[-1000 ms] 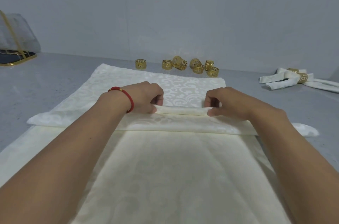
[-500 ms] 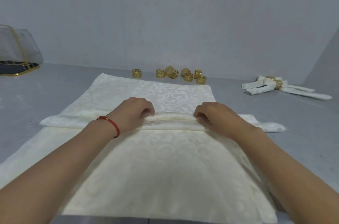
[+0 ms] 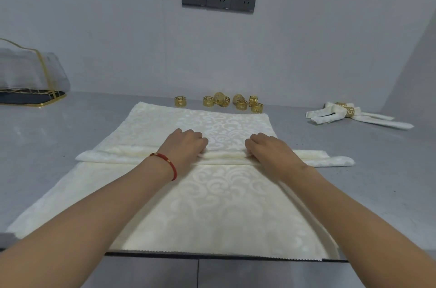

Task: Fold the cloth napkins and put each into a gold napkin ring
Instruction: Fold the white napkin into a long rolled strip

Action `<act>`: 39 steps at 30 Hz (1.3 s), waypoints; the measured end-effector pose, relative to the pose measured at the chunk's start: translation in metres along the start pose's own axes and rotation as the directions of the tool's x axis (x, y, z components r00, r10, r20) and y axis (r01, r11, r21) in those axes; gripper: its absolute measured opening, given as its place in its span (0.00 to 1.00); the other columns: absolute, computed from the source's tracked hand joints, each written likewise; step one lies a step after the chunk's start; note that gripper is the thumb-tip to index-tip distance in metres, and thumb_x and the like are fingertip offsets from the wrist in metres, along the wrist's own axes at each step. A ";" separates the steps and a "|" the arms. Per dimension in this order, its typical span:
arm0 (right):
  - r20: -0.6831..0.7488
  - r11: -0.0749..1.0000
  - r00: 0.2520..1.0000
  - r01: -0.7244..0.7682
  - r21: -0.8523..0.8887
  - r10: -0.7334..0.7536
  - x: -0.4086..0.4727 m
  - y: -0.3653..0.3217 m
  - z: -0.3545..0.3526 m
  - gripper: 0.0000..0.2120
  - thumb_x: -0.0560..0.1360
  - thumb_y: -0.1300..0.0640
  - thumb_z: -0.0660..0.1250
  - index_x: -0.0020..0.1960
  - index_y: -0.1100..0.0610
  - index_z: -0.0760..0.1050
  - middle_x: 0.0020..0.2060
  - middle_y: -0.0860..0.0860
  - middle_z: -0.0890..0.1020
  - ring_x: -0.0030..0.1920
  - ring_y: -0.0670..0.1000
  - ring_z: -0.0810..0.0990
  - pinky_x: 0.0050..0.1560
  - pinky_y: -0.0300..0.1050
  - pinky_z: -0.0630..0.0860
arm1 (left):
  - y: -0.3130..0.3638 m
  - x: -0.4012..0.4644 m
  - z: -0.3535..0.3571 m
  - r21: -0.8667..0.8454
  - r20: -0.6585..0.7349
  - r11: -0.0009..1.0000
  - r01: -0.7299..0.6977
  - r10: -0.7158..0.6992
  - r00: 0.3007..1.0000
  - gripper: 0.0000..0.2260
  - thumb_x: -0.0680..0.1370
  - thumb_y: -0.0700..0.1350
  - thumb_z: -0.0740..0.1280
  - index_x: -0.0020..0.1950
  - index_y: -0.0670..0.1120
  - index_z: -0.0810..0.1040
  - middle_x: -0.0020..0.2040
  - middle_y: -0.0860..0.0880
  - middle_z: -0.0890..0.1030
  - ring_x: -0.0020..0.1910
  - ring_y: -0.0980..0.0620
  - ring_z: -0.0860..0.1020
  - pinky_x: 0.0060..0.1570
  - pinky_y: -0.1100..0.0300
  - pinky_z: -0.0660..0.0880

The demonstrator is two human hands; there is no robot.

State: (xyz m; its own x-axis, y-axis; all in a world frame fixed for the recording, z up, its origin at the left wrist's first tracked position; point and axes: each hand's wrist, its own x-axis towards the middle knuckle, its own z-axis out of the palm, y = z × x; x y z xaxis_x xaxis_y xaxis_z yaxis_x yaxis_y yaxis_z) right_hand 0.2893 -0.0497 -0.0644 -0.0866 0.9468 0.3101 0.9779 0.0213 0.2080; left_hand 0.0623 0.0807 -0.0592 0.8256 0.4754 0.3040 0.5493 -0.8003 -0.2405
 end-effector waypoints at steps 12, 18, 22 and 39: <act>0.080 0.882 0.962 -0.273 0.384 0.263 0.002 -0.001 0.003 0.08 0.80 0.59 0.68 0.56 0.53 0.83 0.49 0.48 0.85 0.51 0.50 0.80 0.53 0.52 0.78 | -0.003 -0.009 0.010 -0.370 0.085 0.892 0.259 -0.245 0.966 0.15 0.77 0.34 0.65 0.53 0.52 0.84 0.46 0.52 0.74 0.50 0.49 0.76 0.49 0.48 0.77; -0.031 0.977 0.991 -0.121 0.176 0.128 -0.019 -0.014 -0.002 0.08 0.79 0.65 0.62 0.55 0.55 0.72 0.49 0.50 0.78 0.50 0.55 0.75 0.42 0.49 0.67 | 0.015 -0.026 0.002 -0.082 -0.067 0.986 0.146 -0.152 0.986 0.11 0.71 0.35 0.66 0.43 0.52 0.80 0.41 0.53 0.80 0.44 0.50 0.76 0.43 0.59 0.60; -0.032 0.996 0.999 -0.015 0.093 0.019 -0.030 -0.014 -0.006 0.07 0.81 0.62 0.62 0.57 0.55 0.74 0.52 0.50 0.77 0.53 0.53 0.75 0.40 0.48 0.67 | 0.033 -0.046 -0.002 -0.133 -0.031 0.977 0.166 -0.171 0.985 0.07 0.78 0.37 0.61 0.45 0.49 0.74 0.37 0.51 0.74 0.37 0.48 0.71 0.34 0.58 0.57; 0.339 0.888 0.891 -0.392 0.239 0.302 0.039 -0.056 0.030 0.38 0.80 0.30 0.39 0.84 0.50 0.47 0.83 0.52 0.47 0.83 0.53 0.39 0.80 0.64 0.38 | 0.035 -0.051 -0.011 -0.465 0.039 0.837 0.289 -0.306 0.951 0.12 0.83 0.47 0.55 0.49 0.49 0.78 0.35 0.50 0.78 0.41 0.42 0.76 0.47 0.49 0.73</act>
State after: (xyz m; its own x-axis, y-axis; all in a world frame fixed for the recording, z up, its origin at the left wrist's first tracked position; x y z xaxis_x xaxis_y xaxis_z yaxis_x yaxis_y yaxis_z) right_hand 0.2371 -0.0047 -0.0920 0.2828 0.9589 0.0251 0.9481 -0.2755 -0.1588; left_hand 0.0379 0.0243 -0.0727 0.6221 0.7116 0.3265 0.6379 -0.7025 0.3155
